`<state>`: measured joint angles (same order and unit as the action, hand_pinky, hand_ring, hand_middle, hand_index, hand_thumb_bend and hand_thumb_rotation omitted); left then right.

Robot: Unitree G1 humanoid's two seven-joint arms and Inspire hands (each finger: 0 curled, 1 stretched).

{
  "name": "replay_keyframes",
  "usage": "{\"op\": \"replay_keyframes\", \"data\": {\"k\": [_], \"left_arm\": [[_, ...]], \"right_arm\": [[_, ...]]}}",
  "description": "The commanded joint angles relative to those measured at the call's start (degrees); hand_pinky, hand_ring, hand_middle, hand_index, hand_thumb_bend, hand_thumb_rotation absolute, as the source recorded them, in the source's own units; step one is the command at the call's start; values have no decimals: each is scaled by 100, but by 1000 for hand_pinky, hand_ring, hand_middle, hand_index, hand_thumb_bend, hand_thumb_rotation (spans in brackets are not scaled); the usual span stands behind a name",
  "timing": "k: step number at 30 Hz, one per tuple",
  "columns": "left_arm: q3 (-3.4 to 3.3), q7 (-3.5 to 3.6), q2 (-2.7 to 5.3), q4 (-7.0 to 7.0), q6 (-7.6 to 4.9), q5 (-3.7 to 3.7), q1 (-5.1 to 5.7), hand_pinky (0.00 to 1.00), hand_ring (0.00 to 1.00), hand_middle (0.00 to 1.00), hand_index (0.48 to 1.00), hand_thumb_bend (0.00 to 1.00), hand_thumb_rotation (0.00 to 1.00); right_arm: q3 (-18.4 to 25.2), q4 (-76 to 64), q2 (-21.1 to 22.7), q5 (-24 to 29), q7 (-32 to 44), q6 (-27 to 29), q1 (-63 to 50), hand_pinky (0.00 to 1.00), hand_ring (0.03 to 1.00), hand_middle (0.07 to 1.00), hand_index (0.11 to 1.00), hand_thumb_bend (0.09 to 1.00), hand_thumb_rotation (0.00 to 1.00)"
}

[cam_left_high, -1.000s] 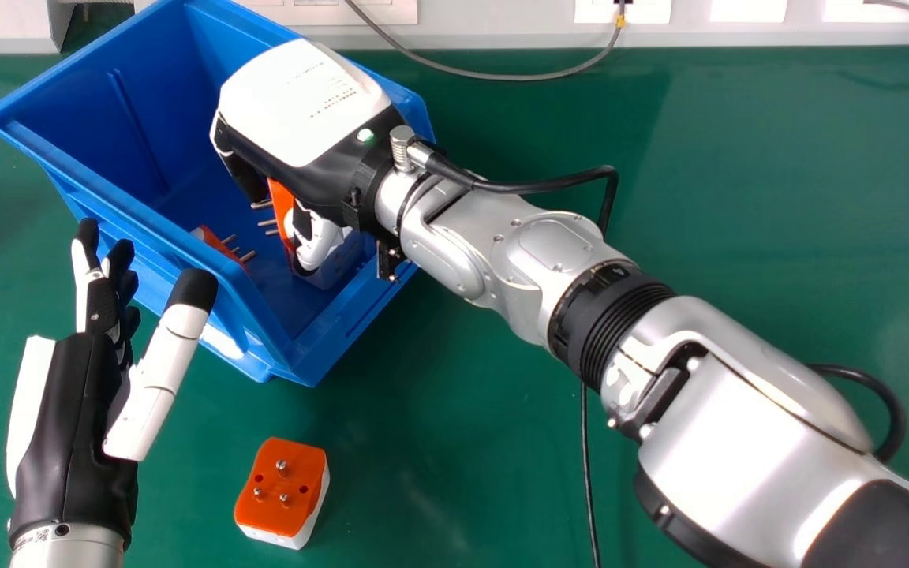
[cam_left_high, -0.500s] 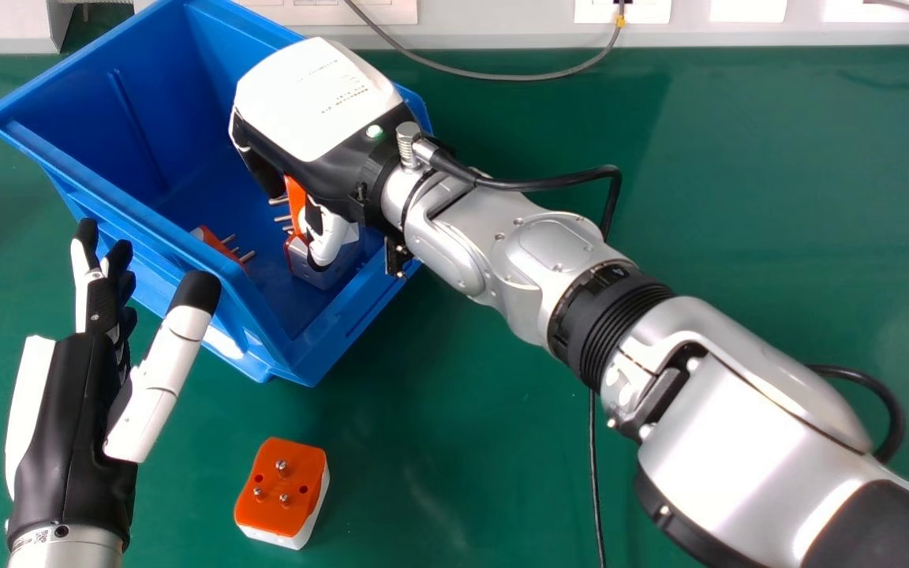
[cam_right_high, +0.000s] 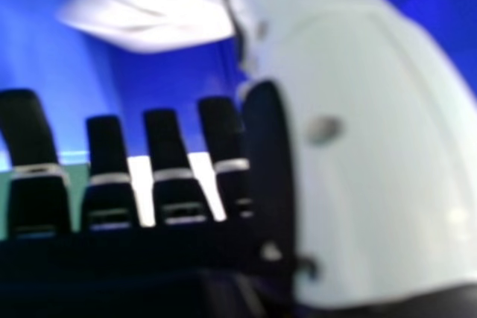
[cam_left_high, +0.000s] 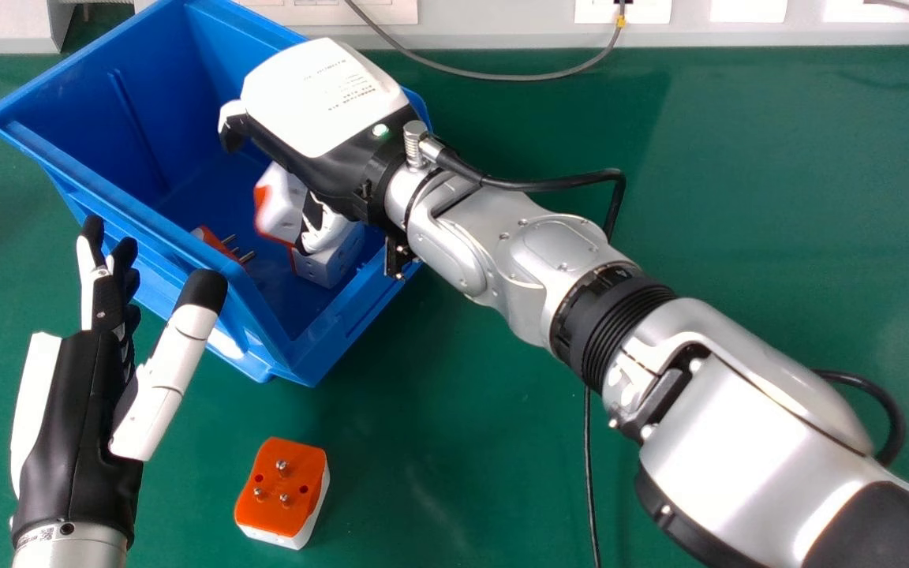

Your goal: Pick all objects and put in blue box

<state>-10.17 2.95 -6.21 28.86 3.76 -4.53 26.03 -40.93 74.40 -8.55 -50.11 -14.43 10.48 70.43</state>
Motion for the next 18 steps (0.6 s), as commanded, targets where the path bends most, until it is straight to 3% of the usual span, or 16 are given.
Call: {"op": "replay_keyframes", "data": {"k": [1,12,18], "left_arm": [[-3,-16,-41,66,-98,-30,-39,1000,1000,1000,1000,822,842],[25,-30,-39,165,-20,-93,-15,1000,1000,1000,1000,822,845],[-4,-12,-64,94,-31,-50,-66,1000,1000,1000,1000,823,847]], "right_arm": [[-11,-57,48,18,13,-43,128,451,901,919,856,408,0],[-58,-82,48,10,80,-146,131,450,919,940,878,410,0],[-31,-103,64,37,77,-136,126,450,924,944,881,410,0]]}}
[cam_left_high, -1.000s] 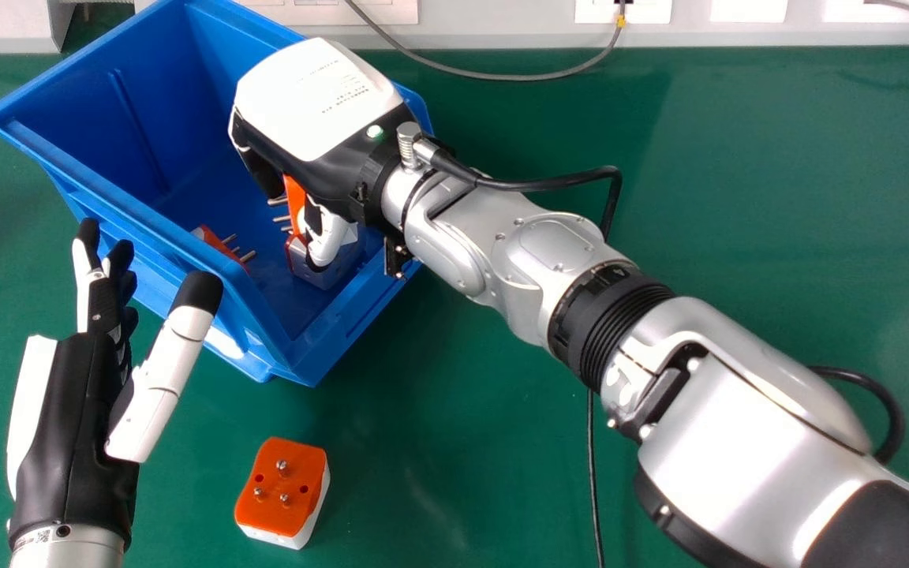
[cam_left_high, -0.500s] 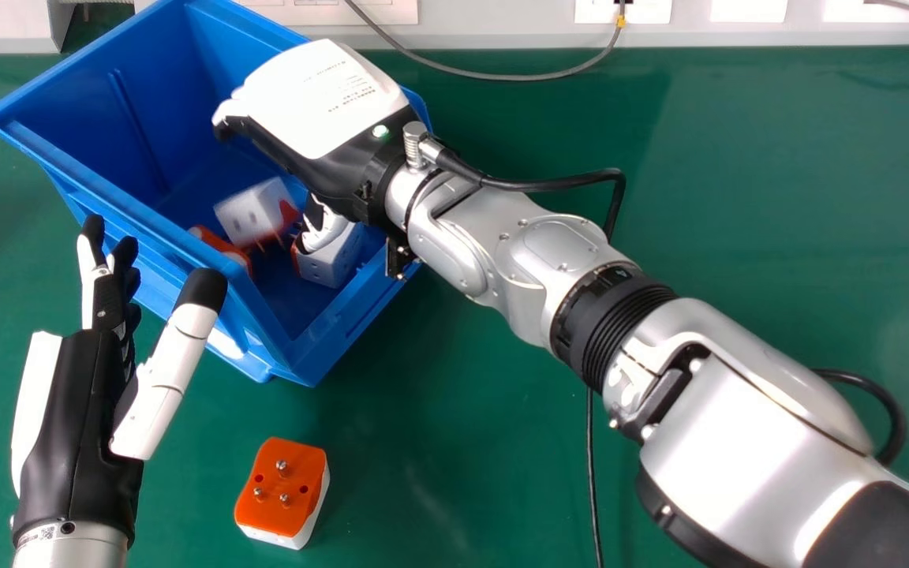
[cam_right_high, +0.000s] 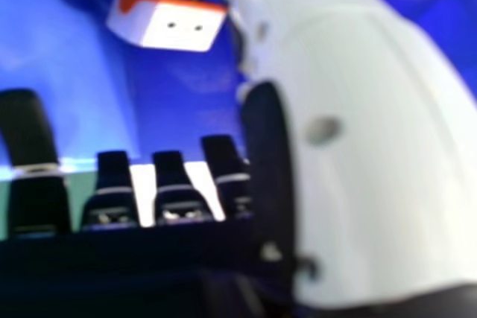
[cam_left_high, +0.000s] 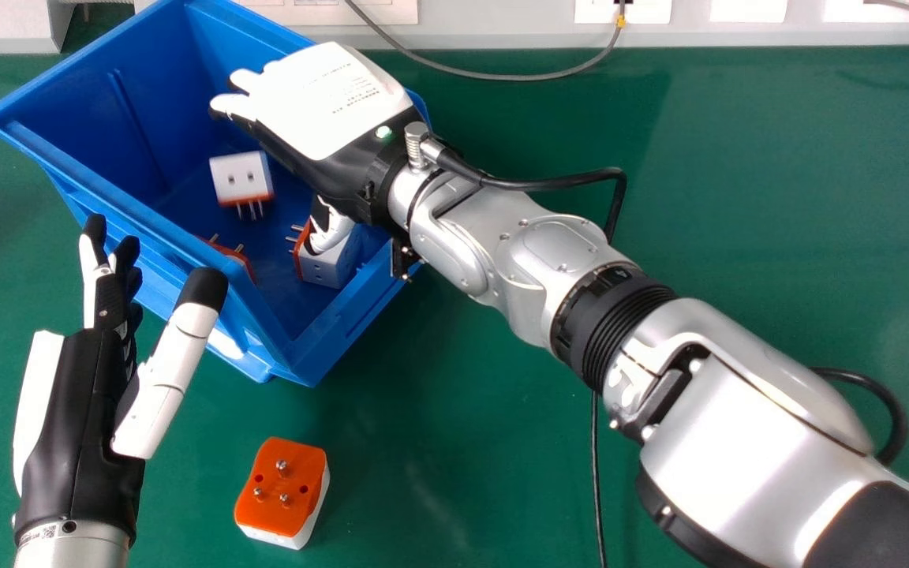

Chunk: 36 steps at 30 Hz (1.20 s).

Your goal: Pick all objects and put in blue box

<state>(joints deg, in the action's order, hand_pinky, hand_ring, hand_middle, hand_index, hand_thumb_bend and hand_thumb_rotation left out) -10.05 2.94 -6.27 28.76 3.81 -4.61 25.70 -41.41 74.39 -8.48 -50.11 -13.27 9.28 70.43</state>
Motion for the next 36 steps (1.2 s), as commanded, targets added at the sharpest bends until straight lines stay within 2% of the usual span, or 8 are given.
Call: {"op": "replay_keyframes", "data": {"k": [1,10,15,21,26,31,34,36], "left_arm": [[-15,-15,-59,94,-46,-49,-36,1000,1000,1000,1000,823,847],[-19,0,-82,35,-105,-22,-51,1000,1000,1000,1000,818,847],[-22,-9,-119,-6,-113,-44,-66,1000,1000,1000,1000,819,847],[-25,-28,-168,-68,-118,-72,-98,1000,1000,1000,1000,821,848],[-76,1,-260,-181,-112,-76,-185,1000,1000,1000,1000,822,848],[-149,56,-315,-293,-138,34,-255,1000,1000,1000,1000,808,846],[-198,87,-331,-355,-157,93,-295,1000,1000,1000,1000,804,845],[-234,107,-345,-400,-163,141,-320,1000,1000,1000,1000,805,845]], "right_arm": [[13,-114,73,34,-42,-1,123,450,925,945,882,410,0],[45,-241,135,54,-146,-2,77,449,930,949,885,411,0],[210,-405,185,209,-196,72,-28,450,932,950,886,412,0],[417,-753,366,395,-341,289,-263,449,943,961,894,412,0],[712,-1951,816,561,-626,536,-1093,448,952,969,899,411,0],[943,-3490,1139,639,-563,427,-2084,763,976,991,927,493,0],[1060,-4388,1286,616,-475,291,-2681,853,987,997,938,527,0],[1137,-4914,1395,578,-428,232,-3018,869,989,999,942,535,0]]}}
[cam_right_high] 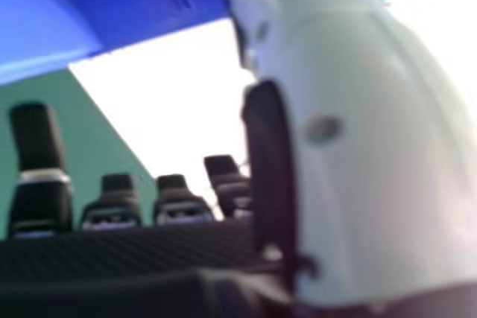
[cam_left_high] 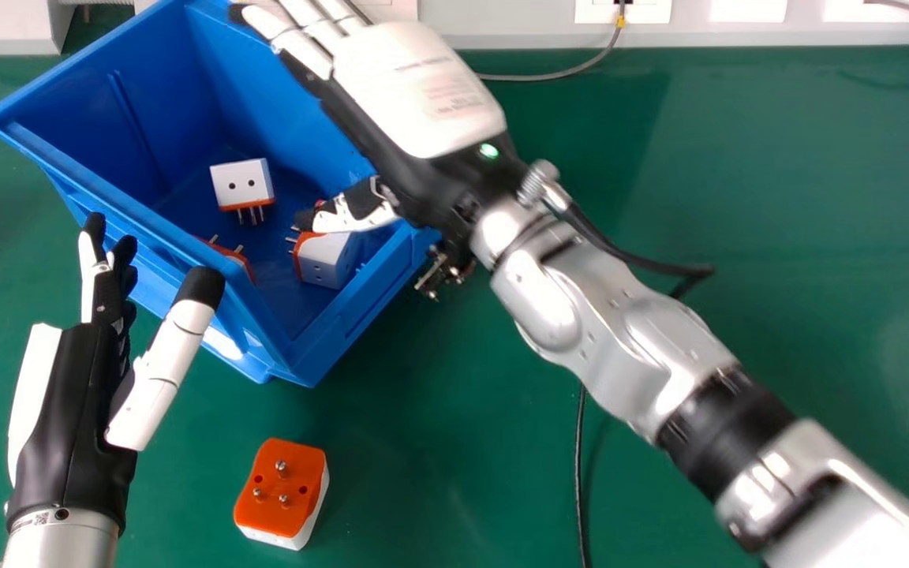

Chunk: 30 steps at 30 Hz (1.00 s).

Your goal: Pick all objects and put in blue box

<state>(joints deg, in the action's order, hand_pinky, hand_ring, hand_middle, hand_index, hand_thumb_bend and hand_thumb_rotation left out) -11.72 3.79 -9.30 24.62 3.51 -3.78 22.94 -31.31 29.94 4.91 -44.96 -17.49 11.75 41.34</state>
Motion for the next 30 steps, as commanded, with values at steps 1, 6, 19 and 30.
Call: {"op": "replay_keyframes", "data": {"k": [1,6,19,30], "left_arm": [[-86,27,-51,-17,-135,80,-63,1000,1000,1000,1000,806,845],[-152,22,-67,-151,-144,161,-150,1000,1000,1000,1000,803,845],[-260,8,-14,-185,-315,257,6,1000,1000,1000,1000,834,844],[-391,72,51,116,-830,324,822,1000,1000,1000,1000,822,834]], "right_arm": [[161,-700,112,43,10,-34,-258,875,990,999,945,540,0],[350,-1685,388,19,39,-18,-936,890,995,1000,946,553,0],[860,-3157,715,-98,-38,-134,-2439,910,1000,1000,966,542,0],[962,-3762,675,-413,-148,-348,-3266,873,997,1000,958,541,10]]}}
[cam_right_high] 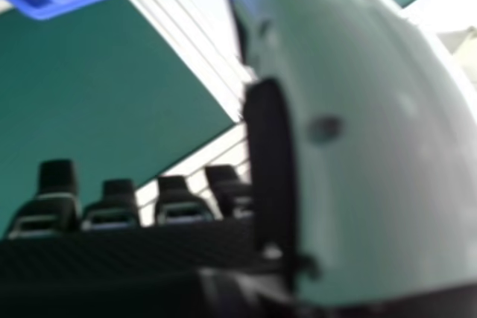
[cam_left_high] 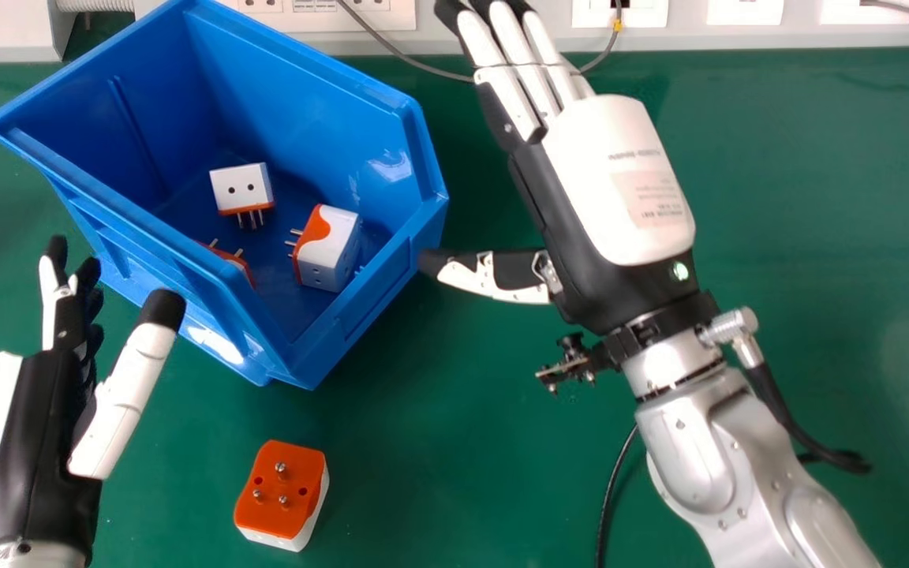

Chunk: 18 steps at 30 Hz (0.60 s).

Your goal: Pick all objects and put in blue box

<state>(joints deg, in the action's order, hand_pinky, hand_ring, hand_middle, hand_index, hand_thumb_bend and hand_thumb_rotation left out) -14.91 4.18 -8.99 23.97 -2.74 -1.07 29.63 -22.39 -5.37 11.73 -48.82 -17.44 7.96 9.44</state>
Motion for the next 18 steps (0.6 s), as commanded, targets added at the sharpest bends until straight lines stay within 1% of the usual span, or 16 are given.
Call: {"op": "replay_keyframes", "data": {"k": [1,2,4,6,7,8,10,12,14,16,17,18], "left_arm": [[-103,46,22,209,-261,59,260,1000,1000,1000,1000,818,833],[-133,51,31,256,-294,66,362,1000,1000,1000,1000,812,831],[-165,35,72,340,-370,37,560,1000,1000,1000,1000,803,828],[-173,15,134,434,-429,-2,728,1000,1000,1000,1000,803,827],[-175,13,176,471,-477,6,807,1000,1000,1000,1000,805,828],[-178,24,226,492,-558,52,890,1000,1000,1000,1000,805,828],[-170,58,327,534,-746,179,1048,1000,1000,1000,1000,807,829],[-163,86,403,549,-909,271,1160,1000,1000,1000,1000,799,829],[-162,92,483,518,-1088,302,1260,1000,1000,1000,1000,776,828],[-158,79,542,477,-1208,319,1323,1000,1000,1000,1000,755,826],[-150,67,567,466,-1230,315,1340,1000,1000,1000,1000,748,825],[-139,54,595,461,-1237,294,1350,1000,1000,1000,1000,743,825]], "right_arm": [[75,-256,13,-39,-191,73,-171,860,994,1000,953,542,12],[80,-258,39,-39,-239,133,-266,845,989,999,948,543,15],[93,-250,132,4,-323,298,-487,820,978,994,940,546,17],[126,-286,246,109,-318,475,-721,810,972,991,937,548,17],[143,-311,304,167,-280,551,-834,805,968,988,934,549,15],[161,-346,367,226,-222,618,-947,805,968,988,934,549,15],[193,-414,507,335,-90,736,-1160,803,964,985,931,551,13],[226,-461,627,409,11,853,-1324,807,962,983,929,551,10],[268,-497,807,472,92,1025,-1481,817,962,982,929,550,6],[317,-518,991,541,186,1217,-1610,824,961,980,927,547,4],[343,-530,1073,565,229,1306,-1672,827,961,979,927,546,3],[374,-554,1151,592,272,1393,-1738,829,961,979,926,545,2]]}}
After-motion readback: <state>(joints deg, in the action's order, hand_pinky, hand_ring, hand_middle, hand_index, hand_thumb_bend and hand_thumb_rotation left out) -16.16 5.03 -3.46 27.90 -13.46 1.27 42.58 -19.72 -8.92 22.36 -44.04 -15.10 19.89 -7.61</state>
